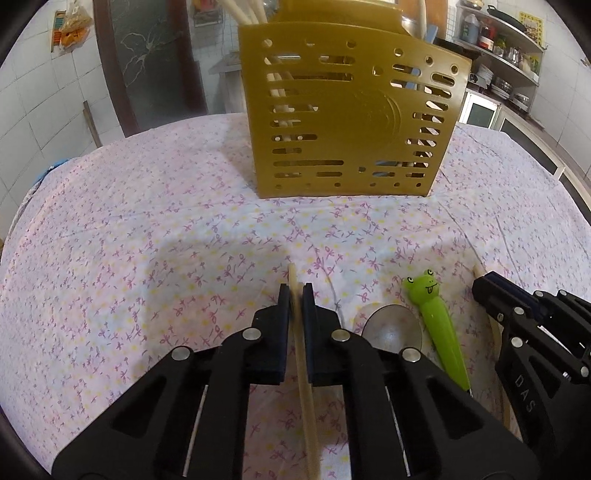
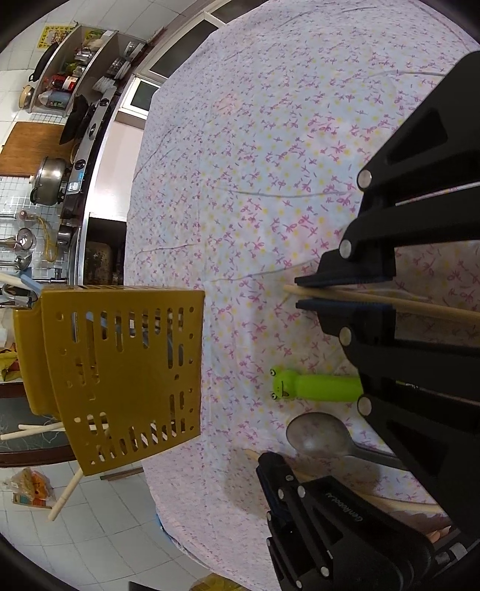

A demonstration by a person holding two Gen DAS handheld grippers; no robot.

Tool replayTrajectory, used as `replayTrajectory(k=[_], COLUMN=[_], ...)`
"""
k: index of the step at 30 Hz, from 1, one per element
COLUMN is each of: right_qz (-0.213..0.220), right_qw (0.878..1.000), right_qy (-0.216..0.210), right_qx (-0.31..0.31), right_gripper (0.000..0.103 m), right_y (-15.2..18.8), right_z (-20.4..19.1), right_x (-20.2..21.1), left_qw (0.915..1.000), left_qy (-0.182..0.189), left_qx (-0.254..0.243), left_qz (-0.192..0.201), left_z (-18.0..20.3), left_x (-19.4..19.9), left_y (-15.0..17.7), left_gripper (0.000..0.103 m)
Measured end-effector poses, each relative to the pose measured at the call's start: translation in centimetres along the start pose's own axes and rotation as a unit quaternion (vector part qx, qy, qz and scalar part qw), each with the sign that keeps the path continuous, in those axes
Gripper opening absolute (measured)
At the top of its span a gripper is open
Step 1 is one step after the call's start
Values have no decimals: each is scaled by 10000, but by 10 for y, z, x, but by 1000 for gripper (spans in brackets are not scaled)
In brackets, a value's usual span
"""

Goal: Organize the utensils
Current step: 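Grasp a wooden chopstick with the right gripper while the left gripper grasps another, then carry both chopsticks upright into the yellow holder and open both grippers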

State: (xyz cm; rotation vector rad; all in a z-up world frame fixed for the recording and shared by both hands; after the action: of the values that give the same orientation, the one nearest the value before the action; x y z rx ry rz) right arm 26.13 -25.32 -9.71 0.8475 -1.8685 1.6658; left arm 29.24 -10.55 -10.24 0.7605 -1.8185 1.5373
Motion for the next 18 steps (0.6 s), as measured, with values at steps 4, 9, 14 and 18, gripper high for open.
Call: replayTrajectory(k=[4, 9, 14, 18], right_qz=[134, 431, 807, 1181], right_qw=[9999, 9989, 9964, 9925], right_qy=[3, -31, -93, -155], right_qx=[-48, -153, -239, -268], right_gripper=[6, 6, 6, 6], right_y=[-3, -7, -13, -18], right_z=[2, 9, 16, 17], right_x=[6, 20, 39, 55], left_qw=[9999, 9989, 9972, 9946], left_qy=[42, 99, 175, 249], left_qx=[128, 280, 409, 597], left_qz=[79, 366, 598, 807], left_z=[-12, -24, -33, -45], left_x=[8, 23, 39, 53], left_y=[-1, -9, -16, -21], left_gripper=[5, 4, 4, 4])
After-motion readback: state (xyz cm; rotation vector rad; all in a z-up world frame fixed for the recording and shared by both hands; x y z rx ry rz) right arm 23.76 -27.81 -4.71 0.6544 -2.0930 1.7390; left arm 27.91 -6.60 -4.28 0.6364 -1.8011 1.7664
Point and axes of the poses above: each gripper's, at about its wrist camera, not at the fingertips, and x roughly against the way its jaws point, z to its right, y to its underside, the point moved 4 cm from there along -x, roughly the way its jaws point, and after that the axes turned 8 degrees about -y, right-handed, at the moved point
